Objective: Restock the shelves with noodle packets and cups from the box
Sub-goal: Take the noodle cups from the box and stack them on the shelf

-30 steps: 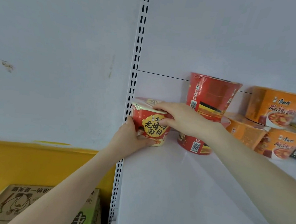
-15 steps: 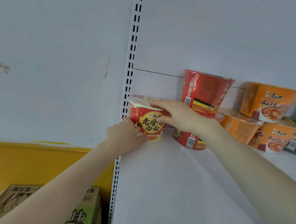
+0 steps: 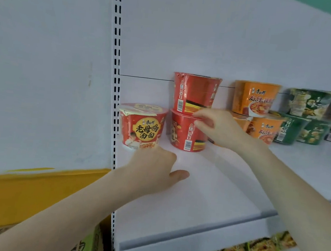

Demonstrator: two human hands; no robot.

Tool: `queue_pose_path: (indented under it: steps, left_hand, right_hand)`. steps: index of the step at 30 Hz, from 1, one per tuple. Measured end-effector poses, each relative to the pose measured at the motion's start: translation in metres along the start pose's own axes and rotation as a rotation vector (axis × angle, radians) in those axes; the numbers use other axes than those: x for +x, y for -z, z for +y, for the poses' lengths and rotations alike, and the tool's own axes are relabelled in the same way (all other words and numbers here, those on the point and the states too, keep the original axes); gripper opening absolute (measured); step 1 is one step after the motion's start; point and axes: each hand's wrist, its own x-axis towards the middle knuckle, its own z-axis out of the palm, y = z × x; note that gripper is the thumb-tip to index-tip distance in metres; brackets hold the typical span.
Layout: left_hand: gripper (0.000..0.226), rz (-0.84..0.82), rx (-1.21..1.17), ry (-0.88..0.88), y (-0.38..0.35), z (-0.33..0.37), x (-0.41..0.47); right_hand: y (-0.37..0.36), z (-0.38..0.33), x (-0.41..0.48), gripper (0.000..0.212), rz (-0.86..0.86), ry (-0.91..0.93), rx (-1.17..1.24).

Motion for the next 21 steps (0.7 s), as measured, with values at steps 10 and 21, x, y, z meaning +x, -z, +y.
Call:
queue_pose_path:
  steps: [10, 21]
  left_hand:
    - [0.062, -0.197, 0.041, -0.061, 0.001, 0.036, 0.019]
    - [0.048, 0.051, 0.138, 0.138, 0.003, 0.055, 0.069]
  right_hand:
    - [0.02, 0.054, -0.015, 0.028, 0.039, -0.006, 0.059]
    - [0.05, 0.11, 0.054, 0.037, 0.141, 0.099, 0.129]
